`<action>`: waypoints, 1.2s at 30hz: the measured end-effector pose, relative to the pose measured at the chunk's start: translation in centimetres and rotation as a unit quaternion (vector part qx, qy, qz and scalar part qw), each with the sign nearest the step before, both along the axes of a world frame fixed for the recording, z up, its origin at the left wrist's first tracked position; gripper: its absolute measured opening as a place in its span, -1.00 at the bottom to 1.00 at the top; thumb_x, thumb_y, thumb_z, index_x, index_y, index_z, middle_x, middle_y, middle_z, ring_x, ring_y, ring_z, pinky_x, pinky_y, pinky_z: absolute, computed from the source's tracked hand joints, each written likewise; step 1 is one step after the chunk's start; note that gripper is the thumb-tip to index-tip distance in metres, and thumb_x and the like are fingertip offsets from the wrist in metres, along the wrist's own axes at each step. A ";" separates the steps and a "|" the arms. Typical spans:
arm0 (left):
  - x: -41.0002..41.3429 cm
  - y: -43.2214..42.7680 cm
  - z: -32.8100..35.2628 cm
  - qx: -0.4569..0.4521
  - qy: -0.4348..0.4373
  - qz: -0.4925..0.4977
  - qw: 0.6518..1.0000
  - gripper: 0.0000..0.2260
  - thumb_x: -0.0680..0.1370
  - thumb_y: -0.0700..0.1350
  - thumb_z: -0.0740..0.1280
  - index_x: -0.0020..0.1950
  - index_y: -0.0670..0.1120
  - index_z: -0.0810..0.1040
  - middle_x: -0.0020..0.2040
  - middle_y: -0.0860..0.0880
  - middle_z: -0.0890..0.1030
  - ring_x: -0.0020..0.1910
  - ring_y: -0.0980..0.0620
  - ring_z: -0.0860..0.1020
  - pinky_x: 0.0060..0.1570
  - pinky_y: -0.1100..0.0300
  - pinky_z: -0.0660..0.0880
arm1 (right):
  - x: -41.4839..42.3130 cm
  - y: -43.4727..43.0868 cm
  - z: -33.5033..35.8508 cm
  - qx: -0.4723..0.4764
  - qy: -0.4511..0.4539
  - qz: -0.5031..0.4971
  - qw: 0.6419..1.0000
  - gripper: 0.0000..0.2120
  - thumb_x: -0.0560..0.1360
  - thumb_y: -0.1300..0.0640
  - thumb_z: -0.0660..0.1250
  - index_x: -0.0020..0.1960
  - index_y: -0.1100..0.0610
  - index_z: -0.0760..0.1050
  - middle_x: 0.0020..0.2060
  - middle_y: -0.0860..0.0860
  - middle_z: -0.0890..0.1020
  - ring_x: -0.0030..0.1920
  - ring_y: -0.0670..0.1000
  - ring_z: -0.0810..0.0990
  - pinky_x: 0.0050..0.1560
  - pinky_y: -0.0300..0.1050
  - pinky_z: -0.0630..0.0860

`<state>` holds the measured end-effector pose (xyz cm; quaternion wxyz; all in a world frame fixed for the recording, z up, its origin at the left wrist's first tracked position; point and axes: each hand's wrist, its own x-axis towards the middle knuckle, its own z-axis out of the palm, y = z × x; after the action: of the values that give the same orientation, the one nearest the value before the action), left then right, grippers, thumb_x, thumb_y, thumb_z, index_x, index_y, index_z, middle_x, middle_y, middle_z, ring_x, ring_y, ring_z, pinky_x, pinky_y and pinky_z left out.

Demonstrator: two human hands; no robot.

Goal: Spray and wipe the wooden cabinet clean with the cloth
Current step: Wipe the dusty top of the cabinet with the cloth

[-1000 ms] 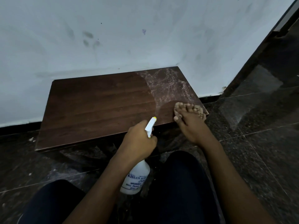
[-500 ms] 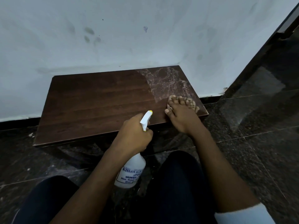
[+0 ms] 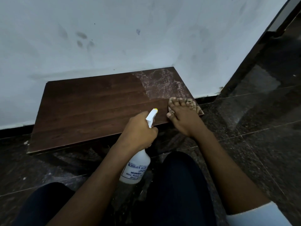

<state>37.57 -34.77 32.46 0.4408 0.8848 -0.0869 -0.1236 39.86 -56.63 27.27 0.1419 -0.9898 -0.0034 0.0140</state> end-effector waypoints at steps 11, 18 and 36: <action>1.2 -3.7 0.1 -0.019 0.031 -0.040 0.999 -0.90 0.51 -0.21 0.33 0.01 -0.07 0.54 -0.35 -0.01 0.59 -0.58 0.03 0.59 -0.51 0.28 0.43 | -0.1 -5.5 -0.1 0.012 0.002 -0.087 0.996 -0.44 0.72 -0.06 0.11 0.66 0.08 0.14 0.66 0.04 0.10 0.66 0.10 0.00 0.60 -0.03 -0.13; 2.2 -5.2 0.8 -0.016 0.016 -0.034 0.999 -0.88 0.50 -0.17 0.32 0.03 -0.09 0.54 -0.31 -0.06 0.64 -0.50 -0.04 0.65 -0.44 0.16 0.58 | -2.9 -4.3 -0.2 0.132 -0.005 -0.007 0.991 -0.53 0.71 0.02 0.20 0.60 0.05 0.31 0.62 -0.04 0.22 0.65 -0.02 0.03 0.61 -0.14 -0.12; 4.0 -2.8 1.4 -0.040 0.024 -0.032 0.998 -0.90 0.54 -0.17 0.33 0.03 -0.02 0.51 -0.28 -0.06 0.65 -0.56 0.04 0.62 -0.51 0.23 0.54 | 3.3 -5.7 0.0 0.010 0.002 -0.118 0.993 -0.46 0.71 -0.11 0.07 0.62 0.09 0.24 0.64 0.07 0.19 0.64 0.16 0.09 0.60 0.20 0.03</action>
<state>41.55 -37.61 33.84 0.4737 0.8600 -0.1095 -0.1550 43.14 -62.29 27.27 0.1530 -0.9817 0.1137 -0.0008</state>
